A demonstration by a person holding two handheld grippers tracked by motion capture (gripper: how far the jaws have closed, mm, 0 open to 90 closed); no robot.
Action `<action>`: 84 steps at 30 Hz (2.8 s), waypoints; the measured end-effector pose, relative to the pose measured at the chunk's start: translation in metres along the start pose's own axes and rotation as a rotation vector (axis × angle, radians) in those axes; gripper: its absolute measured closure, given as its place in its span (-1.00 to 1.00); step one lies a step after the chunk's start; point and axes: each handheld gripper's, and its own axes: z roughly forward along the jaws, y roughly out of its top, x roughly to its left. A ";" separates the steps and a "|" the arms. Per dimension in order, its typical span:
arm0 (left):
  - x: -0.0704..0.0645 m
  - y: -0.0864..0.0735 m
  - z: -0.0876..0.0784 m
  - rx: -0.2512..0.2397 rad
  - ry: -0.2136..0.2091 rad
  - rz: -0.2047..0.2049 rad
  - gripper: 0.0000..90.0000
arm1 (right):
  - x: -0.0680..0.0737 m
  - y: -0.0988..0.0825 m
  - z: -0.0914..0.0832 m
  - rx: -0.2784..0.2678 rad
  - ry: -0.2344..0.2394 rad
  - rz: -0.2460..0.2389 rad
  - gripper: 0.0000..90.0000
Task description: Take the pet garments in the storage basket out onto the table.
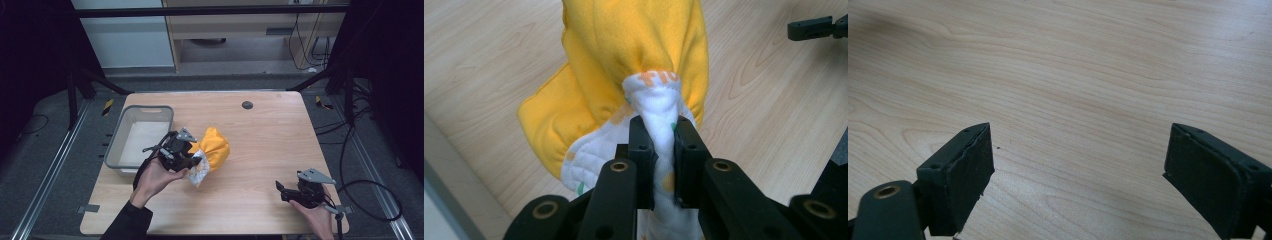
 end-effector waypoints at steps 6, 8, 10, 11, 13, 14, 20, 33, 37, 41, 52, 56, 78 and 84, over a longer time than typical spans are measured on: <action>-0.004 0.000 0.010 0.009 -0.008 0.006 0.81 | 0.000 0.000 0.000 -0.001 0.000 -0.004 -0.73; -0.005 0.000 0.013 0.015 -0.015 0.010 0.81 | 0.000 0.000 0.000 0.000 0.000 -0.001 -0.73; -0.006 0.000 0.017 0.019 -0.021 0.010 0.81 | 0.000 0.000 0.000 0.000 0.001 0.002 -0.73; -0.007 0.000 0.019 0.021 -0.021 0.013 0.81 | 0.000 0.000 0.000 0.000 0.001 0.003 -0.73; -0.007 0.000 0.020 0.023 -0.022 0.014 0.81 | 0.000 0.000 0.000 -0.001 -0.001 -0.004 -0.73; -0.009 0.000 0.024 0.030 -0.022 0.018 0.81 | 0.000 0.000 0.000 -0.001 -0.001 -0.004 -0.73; -0.011 -0.001 0.032 0.037 -0.028 0.022 0.81 | -0.001 0.000 0.000 -0.003 -0.001 -0.003 -0.73; -0.018 -0.006 0.060 0.079 -0.045 0.039 0.81 | 0.000 0.000 0.001 -0.001 -0.001 -0.008 -0.73; -0.022 -0.007 0.067 0.089 -0.053 0.049 0.81 | 0.000 0.000 0.001 -0.002 -0.001 -0.008 -0.73; -0.024 -0.006 0.072 0.089 -0.054 0.054 0.81 | 0.000 0.000 0.001 -0.002 -0.001 -0.009 -0.73; -0.028 -0.011 0.088 0.113 -0.052 0.069 0.71 | -0.001 0.000 0.000 -0.002 -0.001 -0.009 -0.73; -0.029 -0.013 0.092 0.122 -0.052 0.077 0.65 | 0.000 0.000 0.001 -0.001 -0.001 -0.010 -0.73; -0.035 -0.017 0.081 0.053 -0.046 0.107 -0.05 | 0.000 -0.001 0.001 0.004 -0.001 -0.008 -0.74; -0.034 -0.020 0.070 0.018 -0.023 0.106 -0.19 | 0.000 -0.001 0.001 0.006 -0.001 -0.004 -0.74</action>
